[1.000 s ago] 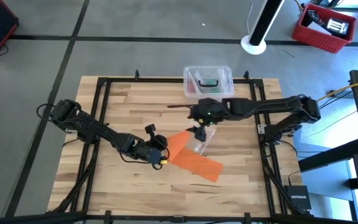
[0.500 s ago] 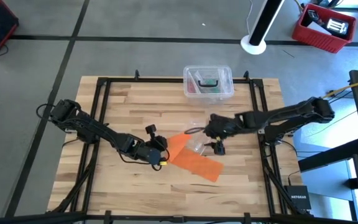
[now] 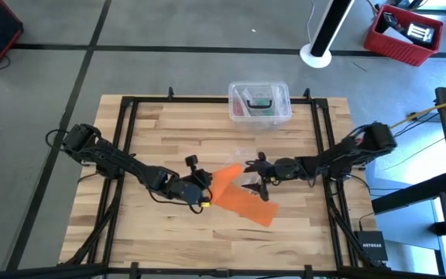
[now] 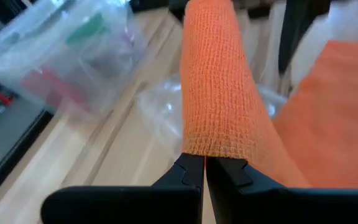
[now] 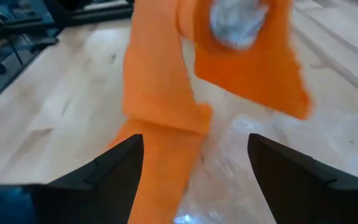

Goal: Roll bandage
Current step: Roll the orange bandage

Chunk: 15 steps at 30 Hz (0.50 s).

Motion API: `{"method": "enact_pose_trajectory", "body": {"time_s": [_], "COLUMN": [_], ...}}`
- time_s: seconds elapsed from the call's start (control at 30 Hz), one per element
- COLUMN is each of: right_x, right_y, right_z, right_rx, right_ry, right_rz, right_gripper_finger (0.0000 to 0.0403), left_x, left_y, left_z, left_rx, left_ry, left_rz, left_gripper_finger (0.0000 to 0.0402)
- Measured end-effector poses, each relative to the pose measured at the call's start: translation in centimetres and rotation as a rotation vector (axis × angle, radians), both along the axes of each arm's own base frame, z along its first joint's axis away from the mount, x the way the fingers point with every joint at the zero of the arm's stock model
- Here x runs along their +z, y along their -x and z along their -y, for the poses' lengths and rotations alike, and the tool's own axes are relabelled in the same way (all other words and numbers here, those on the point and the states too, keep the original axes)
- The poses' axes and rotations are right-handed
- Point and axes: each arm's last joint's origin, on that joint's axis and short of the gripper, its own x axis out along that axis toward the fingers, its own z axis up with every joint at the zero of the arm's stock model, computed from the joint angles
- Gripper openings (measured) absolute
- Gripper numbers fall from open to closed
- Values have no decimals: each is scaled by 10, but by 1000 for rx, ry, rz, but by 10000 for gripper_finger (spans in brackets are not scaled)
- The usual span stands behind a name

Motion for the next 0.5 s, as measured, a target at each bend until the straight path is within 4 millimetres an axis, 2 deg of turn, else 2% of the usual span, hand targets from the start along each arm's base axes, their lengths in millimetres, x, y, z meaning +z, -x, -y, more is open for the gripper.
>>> {"method": "enact_pose_trajectory", "body": {"time_s": [0.3, 0.4, 0.5], "right_x": [-15, -18, -14], "right_y": [-30, -36, -40], "right_z": [-6, -8, -12], "right_rx": [44, 69, 108], "right_ry": [33, 25, 14], "right_rz": [81, 77, 94], "right_gripper_finger": [285, 251, 185], "left_x": [8, 11, 13], "left_y": [-4, -4, -3], "left_z": [0, 0, -1], "left_rx": [17, 28, 33], "left_ry": [-53, -49, -55], "left_rz": [69, 89, 94], "left_gripper_finger": [0, 0, 0]}}
